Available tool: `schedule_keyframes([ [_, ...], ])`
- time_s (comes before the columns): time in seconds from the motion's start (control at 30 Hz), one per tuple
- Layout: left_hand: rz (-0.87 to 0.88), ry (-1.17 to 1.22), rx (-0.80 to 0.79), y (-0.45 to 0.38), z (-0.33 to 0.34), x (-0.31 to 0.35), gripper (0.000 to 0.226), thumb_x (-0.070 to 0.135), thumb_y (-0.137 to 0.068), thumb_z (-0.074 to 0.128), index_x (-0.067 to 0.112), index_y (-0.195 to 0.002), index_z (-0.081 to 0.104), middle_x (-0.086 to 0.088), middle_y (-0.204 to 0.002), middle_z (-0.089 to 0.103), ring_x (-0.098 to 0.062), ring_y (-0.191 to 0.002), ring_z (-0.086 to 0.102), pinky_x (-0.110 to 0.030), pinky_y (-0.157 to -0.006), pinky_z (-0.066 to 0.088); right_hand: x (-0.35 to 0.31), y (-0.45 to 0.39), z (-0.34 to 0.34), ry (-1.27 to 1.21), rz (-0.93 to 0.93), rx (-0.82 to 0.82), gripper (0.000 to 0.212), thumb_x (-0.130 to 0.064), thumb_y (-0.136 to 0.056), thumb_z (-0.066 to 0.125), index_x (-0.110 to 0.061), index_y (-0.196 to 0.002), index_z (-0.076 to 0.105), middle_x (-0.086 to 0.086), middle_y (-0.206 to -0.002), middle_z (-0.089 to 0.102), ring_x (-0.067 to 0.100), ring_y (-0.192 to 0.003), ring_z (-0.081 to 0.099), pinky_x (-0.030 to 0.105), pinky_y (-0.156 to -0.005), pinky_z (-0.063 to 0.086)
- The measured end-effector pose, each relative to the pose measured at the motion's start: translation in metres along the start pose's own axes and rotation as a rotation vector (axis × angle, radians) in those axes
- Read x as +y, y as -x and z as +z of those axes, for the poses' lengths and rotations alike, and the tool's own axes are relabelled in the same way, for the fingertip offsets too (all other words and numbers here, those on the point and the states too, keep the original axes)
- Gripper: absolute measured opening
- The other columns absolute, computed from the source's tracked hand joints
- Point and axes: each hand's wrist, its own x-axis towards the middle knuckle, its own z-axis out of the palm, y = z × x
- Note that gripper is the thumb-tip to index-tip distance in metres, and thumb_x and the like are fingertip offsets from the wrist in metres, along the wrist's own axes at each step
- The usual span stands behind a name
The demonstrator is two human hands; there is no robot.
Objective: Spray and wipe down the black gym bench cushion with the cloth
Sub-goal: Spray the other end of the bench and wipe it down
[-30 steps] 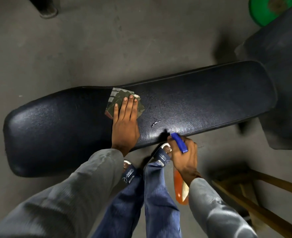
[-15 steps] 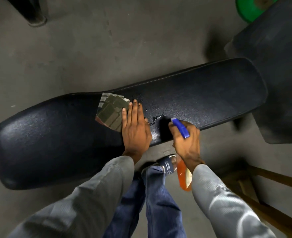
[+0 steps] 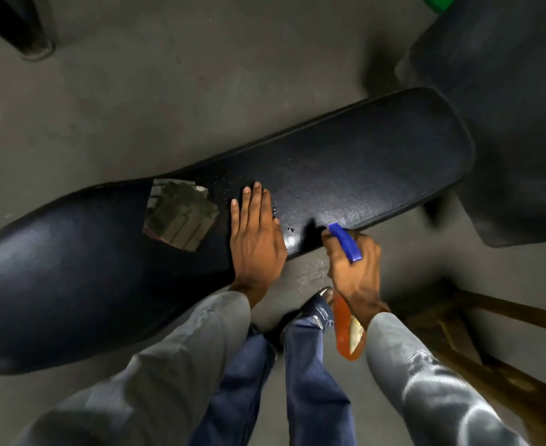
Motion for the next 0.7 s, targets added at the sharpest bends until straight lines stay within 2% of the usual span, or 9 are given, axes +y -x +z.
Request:
schedule_keyframes([
  [0.1,-0.024,0.022,0.008,0.004,0.008,0.010,0.058,0.022,-0.104,0.041,0.001,-0.158,0.043,-0.015,-0.170,0.035,-0.030,-0.162,0.027,-0.055,-0.132,0.018,0.014,0.010,-0.002,0.019,-0.074,-0.027,0.038,-0.040,-0.089,0.067,-0.024,-0.061,0.048,-0.006,-0.061,0.049,0.027,-0.060,0.051,0.040,-0.065,0.046],
  [0.17,-0.020,0.011,0.015,0.003,0.011,0.012,0.058,0.021,-0.103,0.044,0.000,-0.157,0.044,-0.015,-0.170,0.035,-0.030,-0.162,0.027,-0.056,-0.132,0.019,0.020,0.009,-0.004,-0.003,-0.035,-0.005,0.045,-0.042,-0.088,0.067,-0.021,-0.057,0.042,-0.004,-0.053,0.041,0.023,-0.055,0.042,0.043,-0.061,0.045],
  [0.23,-0.008,-0.024,0.006,0.003,0.014,0.012,0.059,0.023,-0.103,0.046,0.001,-0.158,0.043,-0.015,-0.171,0.033,-0.030,-0.162,0.025,-0.056,-0.132,0.018,0.025,0.003,-0.008,-0.018,0.026,0.019,0.048,-0.044,-0.087,0.065,-0.016,-0.056,0.043,-0.004,-0.051,0.040,0.020,-0.054,0.037,0.044,-0.061,0.045],
  [0.3,-0.005,-0.060,-0.016,0.000,0.017,0.014,0.060,0.025,-0.103,0.046,0.002,-0.158,0.042,-0.015,-0.173,0.030,-0.030,-0.163,0.022,-0.056,-0.133,0.016,0.027,-0.008,-0.017,-0.045,0.033,0.036,0.043,-0.047,-0.088,0.063,-0.019,-0.058,0.047,-0.006,-0.055,0.046,0.020,-0.059,0.043,0.043,-0.067,0.047],
  [0.4,-0.021,-0.114,-0.055,-0.001,0.021,0.015,0.061,0.027,-0.104,0.043,0.003,-0.160,0.039,-0.015,-0.174,0.027,-0.030,-0.164,0.019,-0.057,-0.132,0.015,0.026,-0.024,-0.027,-0.032,-0.042,0.007,0.040,-0.040,-0.090,0.064,-0.028,-0.058,0.043,-0.008,-0.056,0.046,0.021,-0.061,0.045,0.035,-0.067,0.040],
  [0.57,-0.028,-0.175,-0.090,-0.002,0.021,0.017,0.063,0.030,-0.104,0.041,0.004,-0.162,0.035,-0.014,-0.175,0.025,-0.031,-0.164,0.017,-0.057,-0.132,0.013,0.023,-0.044,-0.037,-0.015,0.042,-0.023,0.052,-0.055,-0.085,0.061,-0.016,-0.056,0.042,0.001,-0.052,0.046,0.034,-0.060,0.053,0.049,-0.066,0.052],
  [0.63,-0.057,-0.165,-0.069,-0.005,0.019,0.023,0.062,0.028,-0.101,0.045,0.004,-0.158,0.041,-0.014,-0.172,0.030,-0.033,-0.162,0.022,-0.058,-0.132,0.014,0.024,-0.053,-0.042,-0.039,0.056,-0.017,0.049,-0.055,-0.086,0.061,-0.019,-0.057,0.047,0.005,-0.053,0.054,0.038,-0.061,0.060,0.050,-0.069,0.055],
  [0.7,-0.081,-0.149,-0.041,-0.011,0.017,0.032,0.060,0.029,-0.098,0.049,0.006,-0.154,0.047,-0.014,-0.169,0.037,-0.034,-0.160,0.028,-0.060,-0.131,0.014,0.024,-0.060,-0.048,-0.054,0.016,-0.024,0.037,-0.053,-0.088,0.061,-0.029,-0.060,0.054,0.002,-0.058,0.059,0.038,-0.061,0.064,0.050,-0.071,0.057],
])
